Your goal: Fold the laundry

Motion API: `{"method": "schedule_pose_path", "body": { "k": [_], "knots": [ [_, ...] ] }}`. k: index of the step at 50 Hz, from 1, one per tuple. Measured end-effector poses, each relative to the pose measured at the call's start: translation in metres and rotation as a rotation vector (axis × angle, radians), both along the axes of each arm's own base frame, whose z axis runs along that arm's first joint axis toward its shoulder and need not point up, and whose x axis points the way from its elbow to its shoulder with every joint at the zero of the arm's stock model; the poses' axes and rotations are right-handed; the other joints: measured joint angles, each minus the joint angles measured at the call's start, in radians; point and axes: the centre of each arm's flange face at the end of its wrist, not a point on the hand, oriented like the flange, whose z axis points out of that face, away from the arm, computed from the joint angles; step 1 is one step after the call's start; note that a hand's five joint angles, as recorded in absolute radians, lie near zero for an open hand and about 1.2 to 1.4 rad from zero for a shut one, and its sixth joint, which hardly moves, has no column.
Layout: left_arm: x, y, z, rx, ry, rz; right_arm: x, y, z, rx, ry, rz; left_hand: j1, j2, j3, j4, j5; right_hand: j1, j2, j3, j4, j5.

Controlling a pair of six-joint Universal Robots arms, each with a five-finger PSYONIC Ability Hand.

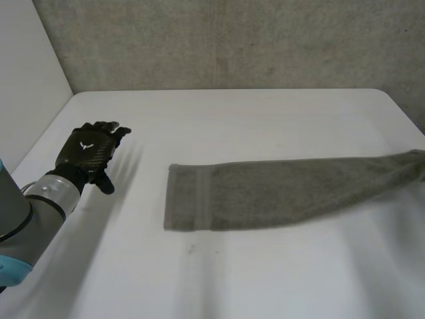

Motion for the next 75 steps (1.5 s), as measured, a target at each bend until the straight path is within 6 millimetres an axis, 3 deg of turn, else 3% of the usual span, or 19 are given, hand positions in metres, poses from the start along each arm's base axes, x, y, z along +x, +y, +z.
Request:
{"method": "schedule_pose_path", "body": {
  "k": [2, 6, 9, 12, 13, 16, 17, 20, 28, 31, 33, 40, 44, 48, 60, 66, 68, 71, 75],
  "knots": [
    [0.0, 0.0, 0.0, -0.001, 0.0, 0.0, 0.008, 0.0, 0.007, -0.029, -0.006, 0.022, 0.0, 0.0, 0.0, 0.0, 0.0, 0.0, 0.0, 0.0, 0.001, 0.0],
    [0.0, 0.0, 0.002, -0.005, 0.001, 0.0, 0.064, 0.014, 0.023, -0.099, -0.063, 0.187, 0.0, 0.0, 0.0, 0.0, 0.0, 0.006, 0.0, 0.004, 0.002, 0.002],
    [0.001, 0.001, 0.004, -0.011, 0.002, 0.001, 0.132, 0.046, 0.034, -0.137, -0.133, 0.41, 0.0, 0.0, 0.0, 0.0, 0.0, 0.006, -0.001, 0.004, 0.002, 0.002],
    [0.001, 0.001, 0.005, -0.014, 0.002, 0.002, 0.16, 0.064, 0.036, -0.139, -0.158, 0.512, 0.0, 0.0, 0.0, 0.0, 0.0, 0.006, -0.001, 0.004, 0.002, 0.002],
    [0.001, 0.001, 0.006, -0.016, 0.003, 0.003, 0.204, 0.098, 0.034, -0.129, -0.185, 0.677, 0.0, 0.0, 0.0, 0.0, 0.0, 0.006, -0.001, 0.004, 0.002, 0.003],
    [0.001, 0.001, 0.006, -0.018, 0.003, 0.003, 0.225, 0.115, 0.031, -0.12, -0.194, 0.754, 0.0, 0.0, 0.0, 0.0, 0.0, 0.006, -0.001, 0.004, 0.002, 0.003],
    [0.001, 0.002, 0.006, -0.018, 0.003, 0.002, 0.256, 0.143, 0.021, -0.097, -0.201, 0.871, 0.0, 0.0, 0.0, 0.0, 0.0, 0.006, -0.001, 0.004, 0.002, 0.005],
    [0.001, 0.003, 0.006, -0.018, 0.003, 0.001, 0.292, 0.179, 0.0, -0.052, -0.201, 1.003, 0.0, 0.0, 0.0, 0.0, 0.0, 0.006, -0.001, 0.004, 0.002, 0.005],
    [0.0, 0.004, 0.006, -0.015, 0.003, -0.003, 0.328, 0.223, -0.051, 0.059, -0.174, 1.126, 0.0, 0.0, 0.0, 0.0, 0.0, 0.006, -0.001, 0.004, 0.002, 0.005],
    [-0.002, 0.005, 0.005, -0.014, 0.003, -0.009, 0.331, 0.227, -0.06, 0.078, -0.171, 1.13, 0.0, 0.0, 0.0, 0.0, 0.0, -0.142, -0.222, -0.208, -0.215, -0.179],
    [-0.004, 0.006, 0.005, -0.014, 0.003, -0.016, 0.331, 0.226, -0.06, 0.079, -0.174, 1.122, 0.0, 0.0, 0.0, 0.0, 0.0, -0.496, -0.622, -0.624, -0.635, -0.589],
    [-0.024, 0.016, 0.012, -0.041, 0.01, -0.082, 0.315, 0.211, -0.027, 0.054, -0.266, 1.023, 0.0, 0.0, 0.0, 0.0, 0.0, -0.738, -0.948, -0.972, -0.962, -0.918],
    [-0.028, 0.018, 0.014, -0.047, 0.012, -0.094, 0.31, 0.208, -0.022, 0.057, -0.285, 1.001, 0.0, 0.0, 0.0, 0.0, 0.0, -0.738, -0.948, -0.972, -0.962, -0.918],
    [-0.065, 0.036, 0.025, -0.083, 0.036, -0.212, 0.256, 0.18, -0.001, 0.148, -0.432, 0.789, 0.0, 0.0, 0.0, 0.0, 0.0, -0.738, -0.948, -0.972, -0.962, -0.918],
    [-0.112, 0.05, -0.007, 0.039, 0.069, -0.282, 0.169, 0.155, -0.048, 0.327, -0.473, 0.48, 0.0, 0.0, 0.0, 0.0, 0.0, -0.736, -0.946, -0.968, -0.96, -0.917],
    [-0.111, 0.05, -0.019, 0.091, 0.074, -0.256, 0.16, 0.152, -0.074, 0.337, -0.464, 0.446, 0.0, 0.0, 0.0, 0.0, 0.0, -0.515, -0.675, -0.682, -0.699, -0.666],
    [-0.109, 0.051, -0.021, 0.103, 0.075, -0.249, 0.158, 0.148, -0.082, 0.313, -0.459, 0.435, 0.0, 0.0, 0.0, 0.0, 0.0, -0.275, -0.342, -0.367, -0.377, -0.356],
    [-0.106, 0.052, -0.021, 0.11, 0.074, -0.243, 0.156, 0.141, -0.085, 0.262, -0.445, 0.418, 0.0, 0.0, 0.0, 0.0, 0.0, -0.086, -0.07, -0.091, -0.088, -0.088],
    [-0.101, 0.054, -0.02, 0.113, 0.072, -0.235, 0.155, 0.132, -0.079, 0.186, -0.416, 0.404, 0.0, 0.0, 0.0, 0.0, 0.0, -0.033, -0.006, -0.034, -0.005, -0.028]
  ]
}}
